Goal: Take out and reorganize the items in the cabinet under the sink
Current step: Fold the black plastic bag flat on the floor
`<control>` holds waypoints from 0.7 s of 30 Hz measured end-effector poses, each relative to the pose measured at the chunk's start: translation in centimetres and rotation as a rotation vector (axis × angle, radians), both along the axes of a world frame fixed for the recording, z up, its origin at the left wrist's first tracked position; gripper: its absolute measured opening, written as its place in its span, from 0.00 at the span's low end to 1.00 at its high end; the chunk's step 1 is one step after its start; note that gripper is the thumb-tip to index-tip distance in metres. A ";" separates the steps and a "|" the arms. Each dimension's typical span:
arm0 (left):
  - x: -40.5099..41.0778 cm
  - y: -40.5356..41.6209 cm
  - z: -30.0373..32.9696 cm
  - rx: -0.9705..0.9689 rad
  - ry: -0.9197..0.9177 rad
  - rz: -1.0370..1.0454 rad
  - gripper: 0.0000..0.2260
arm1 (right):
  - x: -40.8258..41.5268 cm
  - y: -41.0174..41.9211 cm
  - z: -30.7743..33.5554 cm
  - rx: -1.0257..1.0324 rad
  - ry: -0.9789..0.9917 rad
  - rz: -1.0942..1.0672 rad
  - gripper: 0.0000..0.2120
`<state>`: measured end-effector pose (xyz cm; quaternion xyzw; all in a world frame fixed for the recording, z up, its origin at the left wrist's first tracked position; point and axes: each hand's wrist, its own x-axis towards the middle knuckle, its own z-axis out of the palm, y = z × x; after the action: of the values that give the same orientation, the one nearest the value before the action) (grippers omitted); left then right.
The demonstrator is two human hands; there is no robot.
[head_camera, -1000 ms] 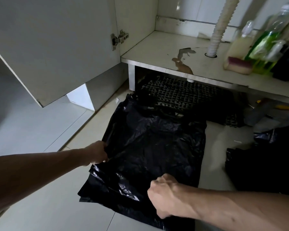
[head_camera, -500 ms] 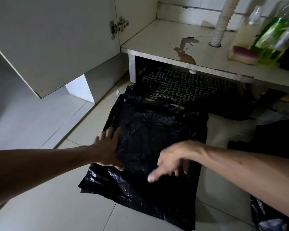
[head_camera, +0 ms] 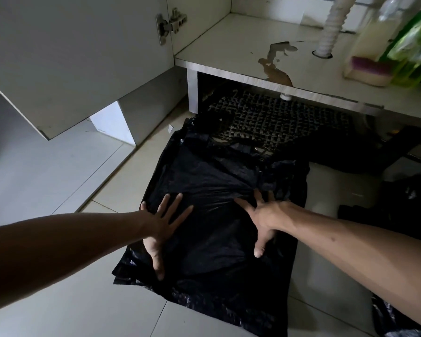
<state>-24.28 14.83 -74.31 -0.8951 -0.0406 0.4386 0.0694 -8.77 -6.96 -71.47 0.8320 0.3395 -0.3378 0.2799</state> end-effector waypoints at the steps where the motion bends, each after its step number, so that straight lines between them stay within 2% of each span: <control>1: 0.2 0.0 0.0 0.016 0.017 0.002 0.76 | 0.1 0.8 0.2 0.045 0.000 0.009 0.66; 4: 0.6 -0.1 0.0 0.032 0.056 0.002 0.76 | 1.8 2.7 0.8 0.316 0.031 -0.065 0.47; 6: 0.7 -0.1 -0.2 0.023 0.066 0.012 0.76 | 3.9 3.1 0.7 0.350 0.038 -0.115 0.41; 10: 0.4 -0.1 -0.6 0.040 0.051 0.008 0.76 | 7.4 1.7 0.5 0.325 0.037 -0.227 0.48; 13: 0.7 0.2 0.5 -0.003 0.108 -0.004 0.75 | 7.5 1.1 0.6 0.350 0.016 -0.264 0.49; 17: 1.7 0.6 1.2 -0.024 0.161 0.007 0.69 | 4.7 -0.2 0.1 0.413 0.004 -0.173 0.50; 21: 1.6 0.4 0.4 0.073 0.097 -0.041 0.61 | 2.9 -2.0 -0.7 0.362 0.047 -0.102 0.53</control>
<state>-22.66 15.21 -73.88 -0.8704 -0.0349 0.4781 0.1126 -5.92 -8.96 -72.20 0.8768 0.3585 -0.3044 0.0998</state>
